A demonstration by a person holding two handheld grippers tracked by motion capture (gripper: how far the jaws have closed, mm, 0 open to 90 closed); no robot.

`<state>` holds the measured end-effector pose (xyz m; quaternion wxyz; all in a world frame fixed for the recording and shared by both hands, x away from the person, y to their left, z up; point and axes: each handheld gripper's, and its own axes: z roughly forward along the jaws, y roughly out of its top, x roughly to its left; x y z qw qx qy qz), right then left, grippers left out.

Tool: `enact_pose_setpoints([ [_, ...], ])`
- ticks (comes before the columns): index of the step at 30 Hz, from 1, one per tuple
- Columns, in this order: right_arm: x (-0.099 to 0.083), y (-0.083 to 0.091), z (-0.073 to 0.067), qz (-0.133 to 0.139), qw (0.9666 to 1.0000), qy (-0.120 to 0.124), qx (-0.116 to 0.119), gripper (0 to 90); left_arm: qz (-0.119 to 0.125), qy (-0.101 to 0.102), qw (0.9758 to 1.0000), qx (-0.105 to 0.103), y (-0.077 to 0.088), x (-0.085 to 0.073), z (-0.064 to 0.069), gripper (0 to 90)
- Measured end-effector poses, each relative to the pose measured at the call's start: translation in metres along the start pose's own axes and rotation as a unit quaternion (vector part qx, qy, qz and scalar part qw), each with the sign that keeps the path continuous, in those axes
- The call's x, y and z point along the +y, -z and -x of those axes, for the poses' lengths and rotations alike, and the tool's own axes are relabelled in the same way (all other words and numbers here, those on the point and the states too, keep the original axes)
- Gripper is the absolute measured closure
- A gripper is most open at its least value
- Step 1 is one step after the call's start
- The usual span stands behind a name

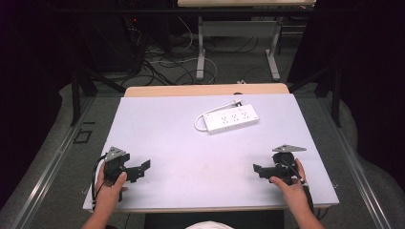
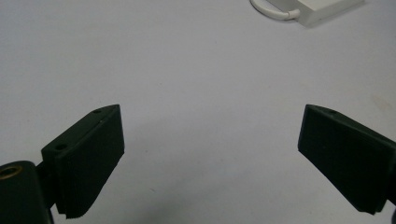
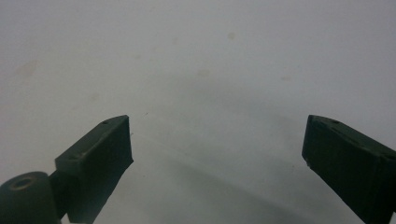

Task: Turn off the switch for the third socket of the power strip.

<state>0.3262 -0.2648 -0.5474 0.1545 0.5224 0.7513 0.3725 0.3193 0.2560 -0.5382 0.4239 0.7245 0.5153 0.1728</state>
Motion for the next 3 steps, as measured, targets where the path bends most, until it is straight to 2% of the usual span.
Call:
enact_pose_setpoints([
  [3,0.0004,-0.0002,0.0015,0.002,0.9999,-0.010,0.001,8.1,0.002,-0.001,1.0000,0.001,-0.0002,-0.0005,0.0005,7.3],
])
